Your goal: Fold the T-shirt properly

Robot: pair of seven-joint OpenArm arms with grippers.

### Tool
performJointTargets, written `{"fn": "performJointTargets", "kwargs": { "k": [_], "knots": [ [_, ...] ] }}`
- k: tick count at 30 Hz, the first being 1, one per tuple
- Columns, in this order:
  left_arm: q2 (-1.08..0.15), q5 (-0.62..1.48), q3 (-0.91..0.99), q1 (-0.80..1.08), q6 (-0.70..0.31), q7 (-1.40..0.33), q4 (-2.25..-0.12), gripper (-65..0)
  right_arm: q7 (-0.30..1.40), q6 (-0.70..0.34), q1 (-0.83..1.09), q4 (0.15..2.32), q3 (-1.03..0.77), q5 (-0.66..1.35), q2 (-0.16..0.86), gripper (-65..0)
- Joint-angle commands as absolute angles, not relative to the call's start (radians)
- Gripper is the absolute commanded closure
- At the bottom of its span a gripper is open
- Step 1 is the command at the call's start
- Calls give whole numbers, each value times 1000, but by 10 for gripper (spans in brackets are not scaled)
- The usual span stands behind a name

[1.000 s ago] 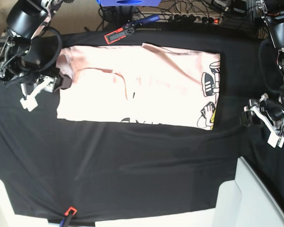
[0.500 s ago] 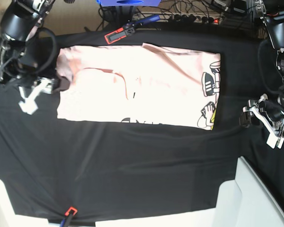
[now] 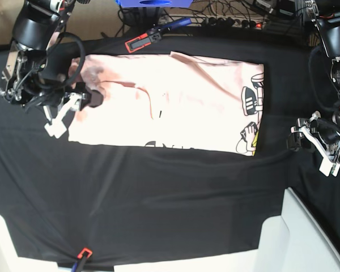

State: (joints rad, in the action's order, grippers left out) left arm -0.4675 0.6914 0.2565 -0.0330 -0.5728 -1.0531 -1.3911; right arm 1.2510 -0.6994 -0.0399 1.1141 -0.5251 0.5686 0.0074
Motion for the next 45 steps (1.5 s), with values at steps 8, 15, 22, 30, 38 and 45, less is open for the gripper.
{"fn": "performJointTargets", "kwargs": {
  "k": [8,15,22,30,38,45],
  "knots": [
    [-487,705,263,-47,-573,-1035,-1402,-358,1277,-698,-41,1118,-521,553,12,-6],
    [-487,704,263,-47,-573,-1035,-1402,-358,1271,-698,-51,1122,-527,553,97,-3],
    [-489,704,263,-47,-573,-1035,-1400,-358,1268,-698,-65,1119,-529,553,225,-3],
    [-489,704,263,-47,-573,-1035,-1400,-358,1188,-698,-77,1121,-529,553,369,-3],
    [-489,702,263,-33,-573,-1035,-1400,-358,1161,-698,-97,1124,-522,553,475,-3],
    [-489,702,263,-33,-573,-1035,-1402,-358,1175,-698,-64,1308,-479,552,458,-3]
  ]
}}
